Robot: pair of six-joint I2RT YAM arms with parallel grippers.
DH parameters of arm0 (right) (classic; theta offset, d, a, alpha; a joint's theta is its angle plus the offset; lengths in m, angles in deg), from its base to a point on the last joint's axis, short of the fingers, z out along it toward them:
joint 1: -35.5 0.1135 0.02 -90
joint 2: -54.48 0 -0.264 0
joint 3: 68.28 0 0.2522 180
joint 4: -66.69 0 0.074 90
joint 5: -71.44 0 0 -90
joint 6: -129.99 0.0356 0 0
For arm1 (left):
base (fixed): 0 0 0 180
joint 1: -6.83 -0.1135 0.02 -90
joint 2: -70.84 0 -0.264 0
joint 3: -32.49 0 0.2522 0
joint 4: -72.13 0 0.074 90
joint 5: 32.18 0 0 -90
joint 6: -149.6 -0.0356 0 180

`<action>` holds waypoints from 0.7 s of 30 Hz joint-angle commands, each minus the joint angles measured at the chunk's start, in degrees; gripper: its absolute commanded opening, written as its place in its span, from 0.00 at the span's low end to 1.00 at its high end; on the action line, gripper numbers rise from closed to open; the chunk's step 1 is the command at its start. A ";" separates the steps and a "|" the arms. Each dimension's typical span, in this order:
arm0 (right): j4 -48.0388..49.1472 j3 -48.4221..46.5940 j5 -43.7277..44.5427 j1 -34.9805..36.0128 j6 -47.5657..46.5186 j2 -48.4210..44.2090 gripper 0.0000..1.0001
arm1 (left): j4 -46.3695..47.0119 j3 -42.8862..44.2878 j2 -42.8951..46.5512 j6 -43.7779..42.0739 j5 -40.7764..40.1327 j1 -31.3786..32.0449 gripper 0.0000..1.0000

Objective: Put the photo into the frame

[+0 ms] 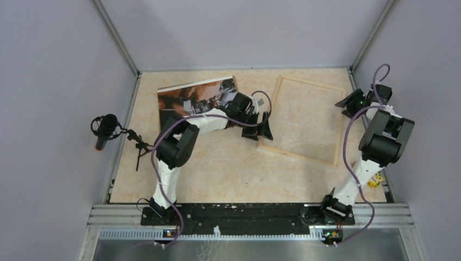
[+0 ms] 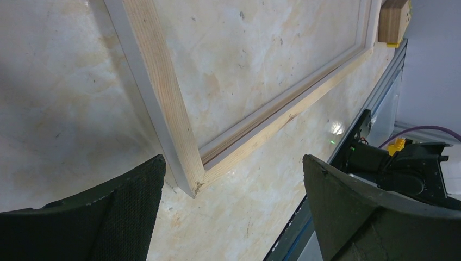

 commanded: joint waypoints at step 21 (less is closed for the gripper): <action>12.55 5.38 -20.91 -0.22 8.46 -0.92 0.52 | 2.25 2.02 -1.59 0.13 3.41 -0.31 0.98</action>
